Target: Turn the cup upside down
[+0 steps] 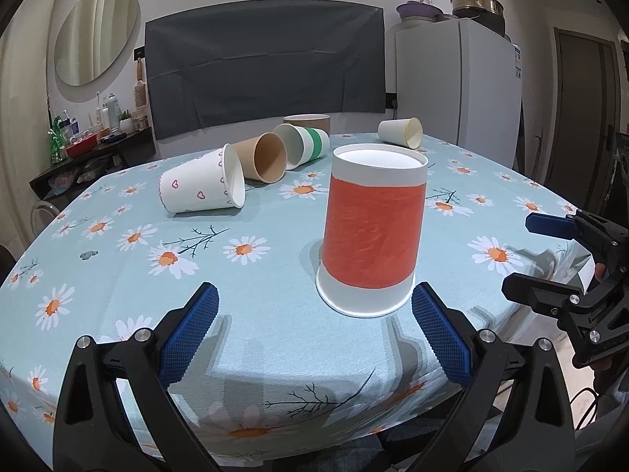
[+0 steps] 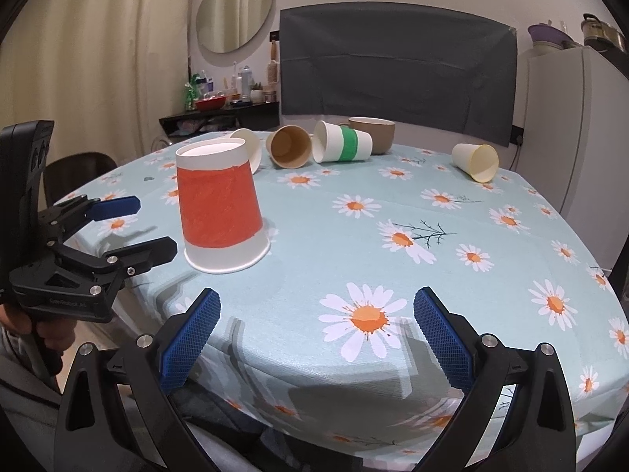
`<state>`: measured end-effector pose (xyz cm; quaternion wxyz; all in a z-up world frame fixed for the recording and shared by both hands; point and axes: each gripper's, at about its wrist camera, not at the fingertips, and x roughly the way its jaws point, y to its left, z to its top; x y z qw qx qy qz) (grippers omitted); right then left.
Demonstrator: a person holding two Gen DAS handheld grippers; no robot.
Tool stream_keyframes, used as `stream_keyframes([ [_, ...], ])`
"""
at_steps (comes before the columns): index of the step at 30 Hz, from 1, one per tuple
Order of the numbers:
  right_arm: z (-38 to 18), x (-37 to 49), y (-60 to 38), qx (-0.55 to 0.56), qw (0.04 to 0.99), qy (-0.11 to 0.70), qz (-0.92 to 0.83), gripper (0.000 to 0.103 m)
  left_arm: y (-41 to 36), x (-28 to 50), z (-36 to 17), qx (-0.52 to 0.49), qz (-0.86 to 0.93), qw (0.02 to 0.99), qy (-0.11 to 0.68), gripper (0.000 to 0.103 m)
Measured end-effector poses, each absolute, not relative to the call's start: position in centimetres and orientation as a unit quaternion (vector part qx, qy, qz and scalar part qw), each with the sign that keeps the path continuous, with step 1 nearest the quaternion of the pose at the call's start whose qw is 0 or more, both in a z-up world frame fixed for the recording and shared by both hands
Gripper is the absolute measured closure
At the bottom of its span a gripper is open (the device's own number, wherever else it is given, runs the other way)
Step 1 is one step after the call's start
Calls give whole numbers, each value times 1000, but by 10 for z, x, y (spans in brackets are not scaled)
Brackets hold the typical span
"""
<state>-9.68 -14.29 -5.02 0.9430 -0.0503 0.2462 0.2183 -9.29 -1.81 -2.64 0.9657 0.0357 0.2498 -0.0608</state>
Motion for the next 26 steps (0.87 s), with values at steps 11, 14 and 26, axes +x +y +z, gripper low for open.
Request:
stream_keyframes([
  [11,-53,-95,-143,-52,941,252,220,8,-17,-93,-26,33,-61,966,250,6],
  [14,-54,-95,-144,-57,942,250,215,8,-17,-92,-26,34,-60,965,251,6],
  [26,-55,-96,-144,-57,941,251,218,8,-17,-96,-25,34,-64,967,244,6],
])
